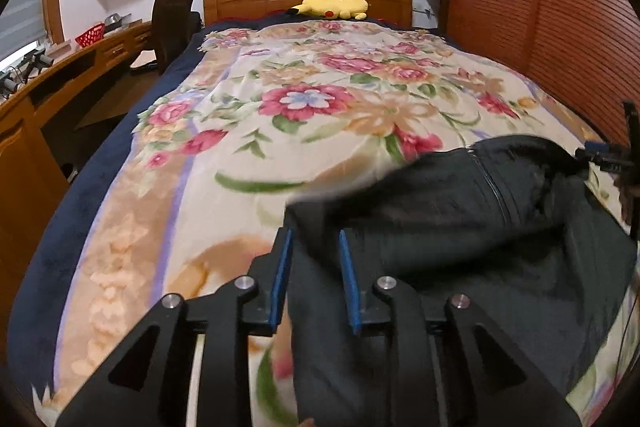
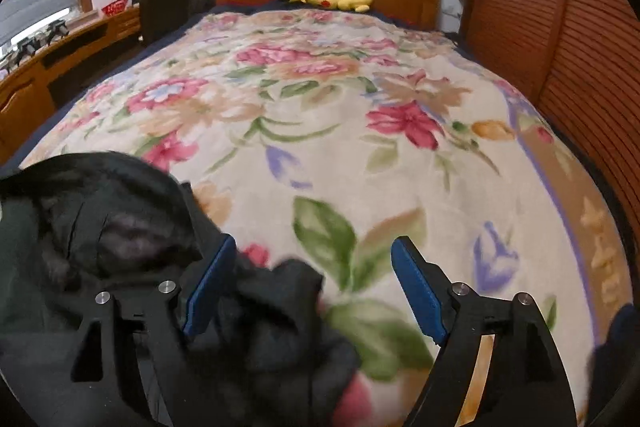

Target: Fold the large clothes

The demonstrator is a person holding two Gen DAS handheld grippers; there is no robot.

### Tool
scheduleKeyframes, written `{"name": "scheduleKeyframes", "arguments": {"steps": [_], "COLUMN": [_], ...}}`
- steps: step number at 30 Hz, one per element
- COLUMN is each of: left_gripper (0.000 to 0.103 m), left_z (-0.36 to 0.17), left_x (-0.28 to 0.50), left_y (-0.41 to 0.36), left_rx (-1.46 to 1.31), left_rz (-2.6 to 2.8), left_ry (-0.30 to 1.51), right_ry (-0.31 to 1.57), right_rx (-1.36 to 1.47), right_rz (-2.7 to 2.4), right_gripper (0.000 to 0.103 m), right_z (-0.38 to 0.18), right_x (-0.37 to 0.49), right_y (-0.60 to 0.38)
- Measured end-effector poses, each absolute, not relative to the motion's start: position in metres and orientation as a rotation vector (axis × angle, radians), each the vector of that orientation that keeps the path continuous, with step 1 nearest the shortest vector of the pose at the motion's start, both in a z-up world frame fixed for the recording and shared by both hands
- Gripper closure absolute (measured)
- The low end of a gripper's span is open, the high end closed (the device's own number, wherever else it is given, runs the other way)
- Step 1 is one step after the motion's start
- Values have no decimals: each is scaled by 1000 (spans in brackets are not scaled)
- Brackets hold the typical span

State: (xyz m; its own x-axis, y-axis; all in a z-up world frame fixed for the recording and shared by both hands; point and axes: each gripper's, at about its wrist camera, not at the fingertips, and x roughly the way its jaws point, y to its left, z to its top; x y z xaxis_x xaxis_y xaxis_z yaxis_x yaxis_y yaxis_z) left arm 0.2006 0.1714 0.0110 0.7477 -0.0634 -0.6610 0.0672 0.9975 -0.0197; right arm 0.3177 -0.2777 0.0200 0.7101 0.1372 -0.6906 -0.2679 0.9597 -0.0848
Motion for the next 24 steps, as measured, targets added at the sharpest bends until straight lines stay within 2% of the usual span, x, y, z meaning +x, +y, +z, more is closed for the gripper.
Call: {"name": "scheduleKeyframes", "arguments": {"steps": [6,13,24], "left_gripper": [73,71,70], "left_z": [-7,-39,-64], "left_x": [136,88,81], "left_y": [166,159,154], "left_rx": [13,7,21], "left_rz": [-123,-127,-98], "left_ry": [750,808,868], "right_ry": [724,762,855], "right_rx": [-224,-172,-162], "right_rz": [282,350,315], "right_gripper": [21,21,18], "right_z": [26,12,-28], "right_x": [245,171,143], "right_y": [-290,-300,-310]}}
